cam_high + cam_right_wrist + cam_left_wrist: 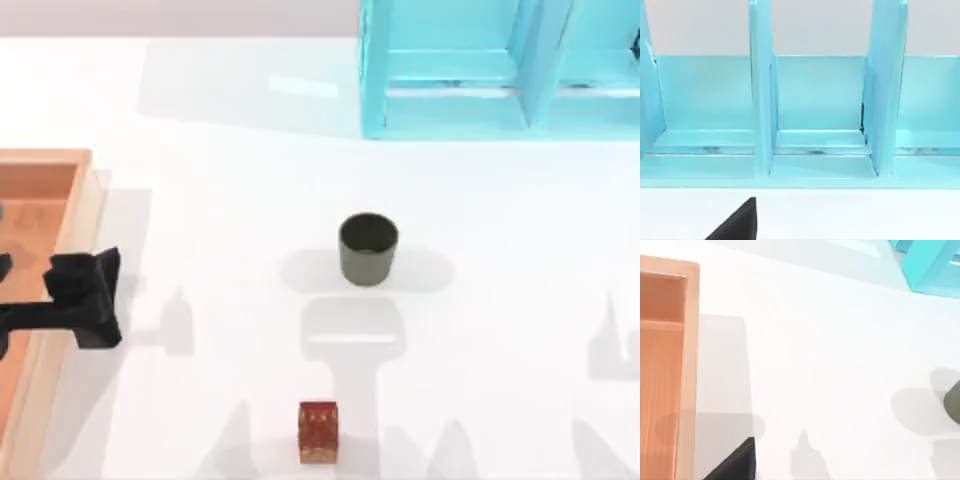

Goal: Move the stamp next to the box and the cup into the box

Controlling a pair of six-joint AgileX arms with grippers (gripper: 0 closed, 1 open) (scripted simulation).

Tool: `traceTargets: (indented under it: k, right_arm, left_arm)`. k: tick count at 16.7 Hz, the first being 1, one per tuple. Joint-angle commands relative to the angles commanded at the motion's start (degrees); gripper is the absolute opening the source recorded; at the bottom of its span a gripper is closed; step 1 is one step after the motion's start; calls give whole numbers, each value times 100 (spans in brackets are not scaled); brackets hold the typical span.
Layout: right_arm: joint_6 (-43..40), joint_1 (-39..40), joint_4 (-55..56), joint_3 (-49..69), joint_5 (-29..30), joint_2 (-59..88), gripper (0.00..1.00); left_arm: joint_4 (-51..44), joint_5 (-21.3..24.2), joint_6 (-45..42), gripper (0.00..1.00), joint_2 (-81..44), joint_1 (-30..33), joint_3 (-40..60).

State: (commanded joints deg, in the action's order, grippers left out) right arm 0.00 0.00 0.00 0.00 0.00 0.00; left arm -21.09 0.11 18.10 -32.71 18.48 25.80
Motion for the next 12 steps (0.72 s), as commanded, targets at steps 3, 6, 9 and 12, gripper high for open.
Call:
traceTargets:
  k: [3,6,9,12]
  right_arm:
    - [0,0,0,0,0,0,100]
    - [0,0,0,0,0,0,100]
    - [0,0,0,0,0,0,100]
    - [0,0,0,0,0,0,100]
  left_arm:
    - [-1043,-13,831,100,-1799,873,1186]
    - [-2069,-28,1655,100,-3559,1725,2331]
    - [-2970,-33,2406,100,-5010,2487,3382]
    - [-3662,-25,3015,100,-6108,3101,4260]
